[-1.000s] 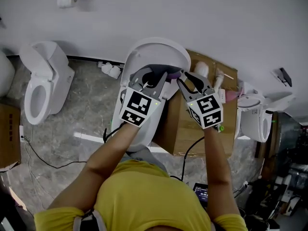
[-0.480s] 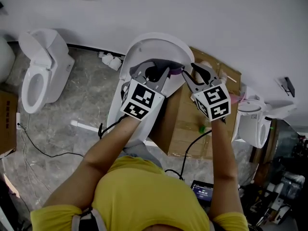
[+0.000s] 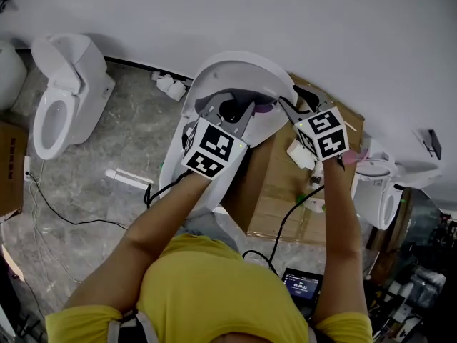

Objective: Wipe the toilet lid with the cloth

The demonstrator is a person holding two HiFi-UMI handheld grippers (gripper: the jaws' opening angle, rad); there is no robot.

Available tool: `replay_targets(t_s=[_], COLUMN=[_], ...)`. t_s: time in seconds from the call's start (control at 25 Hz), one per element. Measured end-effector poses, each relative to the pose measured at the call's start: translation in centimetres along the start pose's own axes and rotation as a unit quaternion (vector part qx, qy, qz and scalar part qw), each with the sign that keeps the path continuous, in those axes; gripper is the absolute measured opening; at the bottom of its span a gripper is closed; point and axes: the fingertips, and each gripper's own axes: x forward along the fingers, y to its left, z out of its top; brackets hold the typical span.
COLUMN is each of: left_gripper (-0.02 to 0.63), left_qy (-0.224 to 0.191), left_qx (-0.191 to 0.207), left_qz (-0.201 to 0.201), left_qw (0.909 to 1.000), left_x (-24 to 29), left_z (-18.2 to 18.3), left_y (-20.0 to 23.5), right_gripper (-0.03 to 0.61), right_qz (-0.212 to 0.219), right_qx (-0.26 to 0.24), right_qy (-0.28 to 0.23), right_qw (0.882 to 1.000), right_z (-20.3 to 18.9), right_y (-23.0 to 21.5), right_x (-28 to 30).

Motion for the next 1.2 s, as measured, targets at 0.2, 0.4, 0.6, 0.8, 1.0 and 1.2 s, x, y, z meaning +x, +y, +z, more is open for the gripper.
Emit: replay_targets(t_s=[0.2, 0.4, 0.6, 0.8, 1.0, 1.2], left_gripper=[0.018, 0.018, 0.018, 0.018, 0.018, 0.018], left_qy=[0.0, 0.006, 0.008, 0.008, 0.011, 0.013], left_qx=[-0.003, -0.006, -0.01, -0.014, -0.019, -0.022], left_qz=[0.004, 0.009, 0.004, 0.012, 0.028, 0.042], left_qw=[1.0, 0.9999, 0.9999, 0.9998, 0.9994, 0.9988], left_x=[0.2, 0.7, 1.2, 0.5, -0.9, -3.2], left_z=[0.0, -0.2, -0.2, -0.2, -0.7, -1.2], left_y=[0.6, 0.9, 0.7, 0.9, 0.9, 0.4], right_gripper=[0.18, 0.184, 0.184, 0.184, 0.179, 0.178], right_qz=[0.015, 0.029, 0.055, 0.082, 0.092, 0.084], right_qx=[-0.006, -0.016, -0.027, -0.05, -0.056, -0.06], right_qy=[0.027, 0.053, 0.081, 0.11, 0.123, 0.116], right_qw=[1.0, 0.998, 0.995, 0.989, 0.987, 0.988], right_z=[-0.3, -0.5, -1.0, -1.8, -2.0, -1.6], right_y=[-1.6, -3.1, -3.6, -3.7, -3.7, -2.7], right_x=[2.4, 4.7, 6.6, 7.4, 7.5, 6.9])
